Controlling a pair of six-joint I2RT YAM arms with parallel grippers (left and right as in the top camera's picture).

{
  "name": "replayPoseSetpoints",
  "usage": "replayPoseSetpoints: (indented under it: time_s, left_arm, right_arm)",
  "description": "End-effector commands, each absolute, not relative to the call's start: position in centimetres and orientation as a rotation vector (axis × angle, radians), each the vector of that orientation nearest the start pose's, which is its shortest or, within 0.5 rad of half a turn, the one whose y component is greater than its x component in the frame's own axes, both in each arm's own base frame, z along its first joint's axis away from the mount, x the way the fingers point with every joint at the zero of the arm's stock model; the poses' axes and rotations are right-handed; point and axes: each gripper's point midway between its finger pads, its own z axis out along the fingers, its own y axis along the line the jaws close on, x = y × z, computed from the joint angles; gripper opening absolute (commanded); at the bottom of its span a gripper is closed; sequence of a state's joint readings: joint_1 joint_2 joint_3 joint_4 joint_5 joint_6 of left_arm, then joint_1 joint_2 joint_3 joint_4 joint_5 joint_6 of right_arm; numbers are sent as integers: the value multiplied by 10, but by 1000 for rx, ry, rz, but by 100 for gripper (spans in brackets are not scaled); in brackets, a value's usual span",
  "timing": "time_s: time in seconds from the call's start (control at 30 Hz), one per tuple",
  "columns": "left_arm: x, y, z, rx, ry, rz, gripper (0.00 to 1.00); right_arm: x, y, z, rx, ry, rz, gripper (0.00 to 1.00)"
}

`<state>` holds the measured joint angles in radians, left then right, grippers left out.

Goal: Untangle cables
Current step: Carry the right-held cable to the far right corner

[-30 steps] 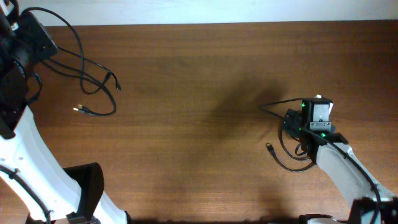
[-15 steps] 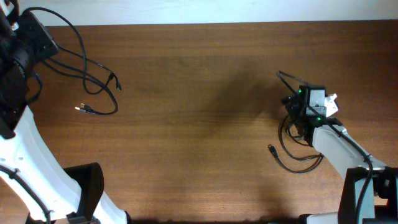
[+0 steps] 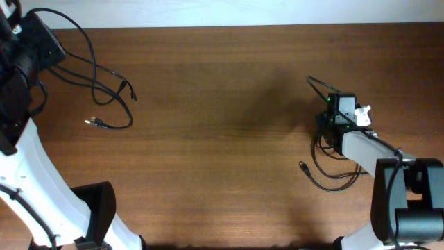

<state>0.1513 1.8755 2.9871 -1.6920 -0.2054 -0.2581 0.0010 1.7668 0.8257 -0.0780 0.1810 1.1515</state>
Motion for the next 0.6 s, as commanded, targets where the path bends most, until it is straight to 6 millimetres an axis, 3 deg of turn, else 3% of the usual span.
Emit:
replayPoseSetpoints:
  time_s: [0.0,0.03,0.1,0.13,0.2,0.27,0.37,0.4,0.43,0.47,0.57]
  left_arm:
    - [341,85,487,-539,2045,146,0]
    - [341,85,487,-539,2045,146,0]
    - [341,85,487,-539,2046,146,0]
    - [341,85,487,-539,2045,146,0]
    - [341,85,487,-539,2046,146,0]
    - [341,85,487,-539,2046,146,0]
    - [341,85,487,-539,2046,146,0]
    - [341,85,487,-539,2045,146,0]
    - [341,85,487,-539,2045,146,0]
    - [341,85,487,-539,2045,146,0]
    - [341,85,487,-539,2046,146,0]
  right_arm:
    - [355,-20,-39,1607,2245,145,4]
    - [340,-19,-45,1718,2243,120,4]
    - [334,-9,-48,1794,2255,178,4]
    - [341,-1,-46,1783,2264,255,4]
    - [368,12,-26,1566,2333,374,4]
    - [389,10,9,1380,2332,336,4]
    - [424,12,85,1102,2252,323,4]
    - [430,14,106,1046,2223,312,4]
    - [438,14,142,925,2175,263,4]
    - [441,13,164,858,2137,207,4]
    - [445,2,193,743,2091,52,4]
